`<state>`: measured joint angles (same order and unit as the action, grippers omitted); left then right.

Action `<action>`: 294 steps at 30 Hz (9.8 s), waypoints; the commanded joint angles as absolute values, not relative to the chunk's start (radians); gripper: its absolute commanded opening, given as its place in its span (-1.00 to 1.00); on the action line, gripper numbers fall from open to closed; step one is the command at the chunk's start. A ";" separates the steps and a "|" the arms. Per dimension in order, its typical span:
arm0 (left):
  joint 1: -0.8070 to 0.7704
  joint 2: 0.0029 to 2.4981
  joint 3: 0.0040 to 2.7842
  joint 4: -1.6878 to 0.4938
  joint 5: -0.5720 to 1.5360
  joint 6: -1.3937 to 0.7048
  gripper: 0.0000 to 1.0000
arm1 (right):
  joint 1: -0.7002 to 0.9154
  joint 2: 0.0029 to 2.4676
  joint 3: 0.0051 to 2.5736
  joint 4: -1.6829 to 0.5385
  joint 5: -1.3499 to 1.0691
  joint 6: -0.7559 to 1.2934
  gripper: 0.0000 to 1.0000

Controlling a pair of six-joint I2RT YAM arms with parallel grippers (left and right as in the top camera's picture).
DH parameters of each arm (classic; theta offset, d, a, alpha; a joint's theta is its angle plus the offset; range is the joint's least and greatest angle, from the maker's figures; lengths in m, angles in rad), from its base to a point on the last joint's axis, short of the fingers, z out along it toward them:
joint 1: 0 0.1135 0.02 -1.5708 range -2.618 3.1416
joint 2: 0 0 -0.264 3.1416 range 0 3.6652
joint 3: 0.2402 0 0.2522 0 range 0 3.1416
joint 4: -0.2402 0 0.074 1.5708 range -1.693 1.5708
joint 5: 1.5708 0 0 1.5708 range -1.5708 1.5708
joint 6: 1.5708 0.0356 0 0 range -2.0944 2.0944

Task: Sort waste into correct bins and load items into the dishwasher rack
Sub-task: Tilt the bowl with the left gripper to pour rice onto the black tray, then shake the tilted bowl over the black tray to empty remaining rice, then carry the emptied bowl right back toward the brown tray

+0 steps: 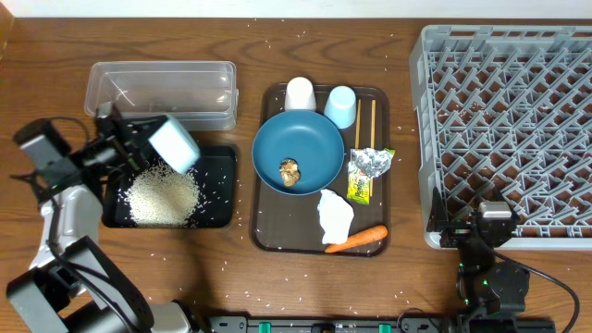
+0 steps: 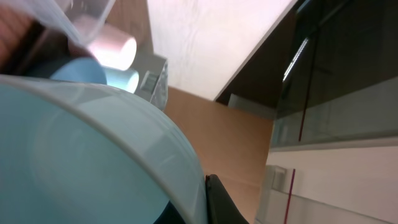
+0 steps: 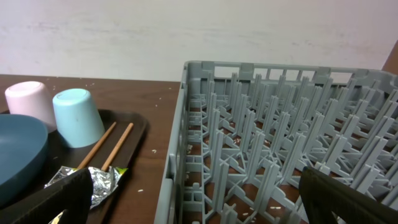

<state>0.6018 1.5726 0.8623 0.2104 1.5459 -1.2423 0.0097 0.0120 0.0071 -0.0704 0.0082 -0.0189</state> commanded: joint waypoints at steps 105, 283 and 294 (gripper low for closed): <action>0.143 1.261 0.862 -0.271 0.916 -0.723 -0.88 | 0.014 0.006 0.006 -0.075 0.010 -0.027 0.99; 0.275 0.867 0.833 -0.619 0.367 -0.248 -0.88 | 0.014 0.006 0.006 -0.075 0.010 -0.027 0.98; -0.170 0.789 0.832 -0.779 -0.009 -0.531 -0.87 | 0.014 0.006 0.006 -0.075 0.010 -0.027 0.99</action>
<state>-0.0769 0.7750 0.8230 -0.7578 0.0853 -0.4019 0.0097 0.0120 0.0071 -0.0704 0.0082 -0.0189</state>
